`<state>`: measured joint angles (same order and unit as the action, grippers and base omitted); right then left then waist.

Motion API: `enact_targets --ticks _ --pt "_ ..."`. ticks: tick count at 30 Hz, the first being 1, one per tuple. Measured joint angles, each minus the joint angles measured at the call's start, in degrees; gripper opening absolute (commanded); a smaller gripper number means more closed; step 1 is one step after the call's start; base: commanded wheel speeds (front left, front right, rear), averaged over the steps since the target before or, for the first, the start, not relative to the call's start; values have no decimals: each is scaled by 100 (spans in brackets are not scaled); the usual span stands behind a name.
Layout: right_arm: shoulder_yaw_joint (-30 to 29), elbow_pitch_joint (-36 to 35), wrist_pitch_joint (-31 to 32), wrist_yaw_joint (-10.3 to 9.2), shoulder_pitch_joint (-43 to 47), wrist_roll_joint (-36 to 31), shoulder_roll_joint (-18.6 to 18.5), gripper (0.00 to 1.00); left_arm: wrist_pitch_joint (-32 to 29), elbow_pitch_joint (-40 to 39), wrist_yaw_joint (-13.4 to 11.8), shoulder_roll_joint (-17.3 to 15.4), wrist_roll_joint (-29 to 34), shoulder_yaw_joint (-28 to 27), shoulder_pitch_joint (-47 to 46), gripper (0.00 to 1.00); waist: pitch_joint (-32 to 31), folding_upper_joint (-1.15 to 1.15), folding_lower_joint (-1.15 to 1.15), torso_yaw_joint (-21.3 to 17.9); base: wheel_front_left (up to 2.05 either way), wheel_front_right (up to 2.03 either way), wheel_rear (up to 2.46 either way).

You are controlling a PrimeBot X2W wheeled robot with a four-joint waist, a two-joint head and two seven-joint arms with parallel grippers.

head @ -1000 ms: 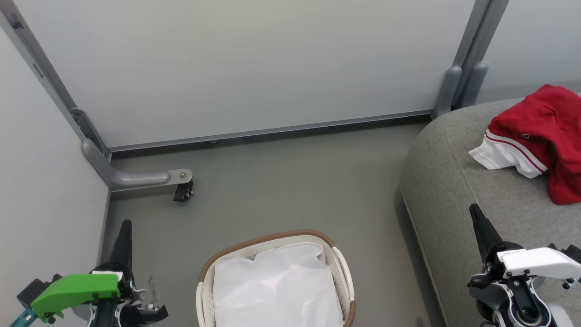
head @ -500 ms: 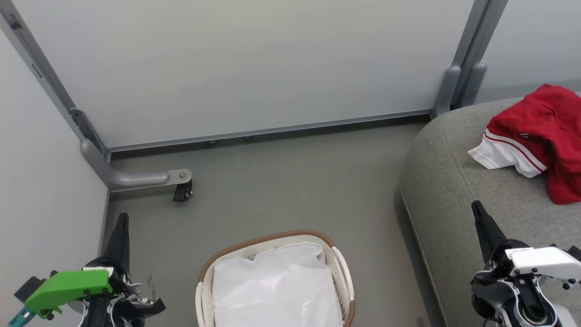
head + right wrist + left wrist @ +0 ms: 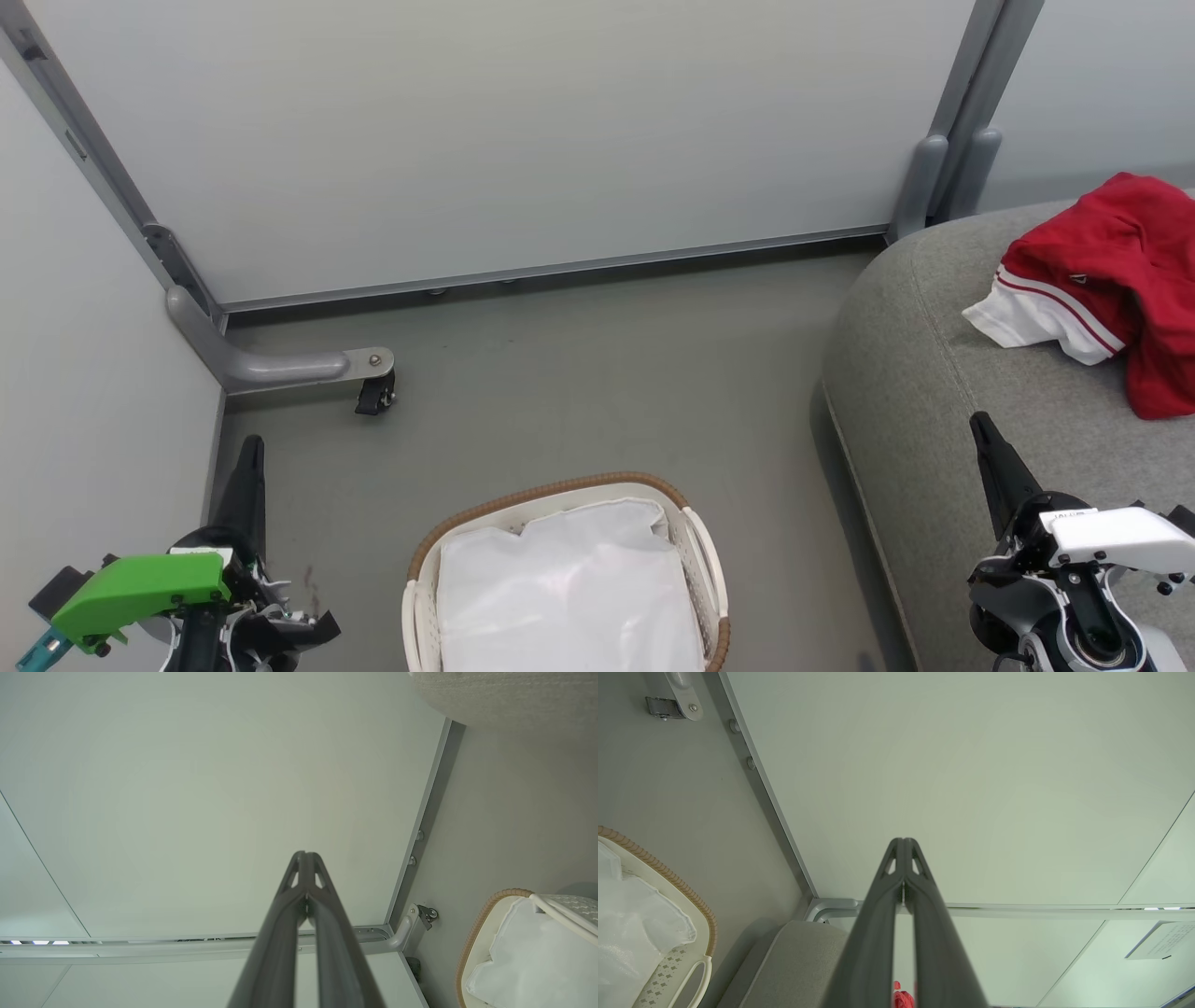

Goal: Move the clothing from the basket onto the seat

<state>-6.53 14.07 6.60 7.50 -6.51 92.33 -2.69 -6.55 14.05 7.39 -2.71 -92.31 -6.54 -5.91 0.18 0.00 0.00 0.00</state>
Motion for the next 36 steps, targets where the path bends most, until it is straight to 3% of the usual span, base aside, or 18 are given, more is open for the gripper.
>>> enact_targets --ticks 36 --pt "0 -2 1 0 0 0 -1 0 0 -1 0 0 0 0 0 0 0 0 0 0 0 0 0"
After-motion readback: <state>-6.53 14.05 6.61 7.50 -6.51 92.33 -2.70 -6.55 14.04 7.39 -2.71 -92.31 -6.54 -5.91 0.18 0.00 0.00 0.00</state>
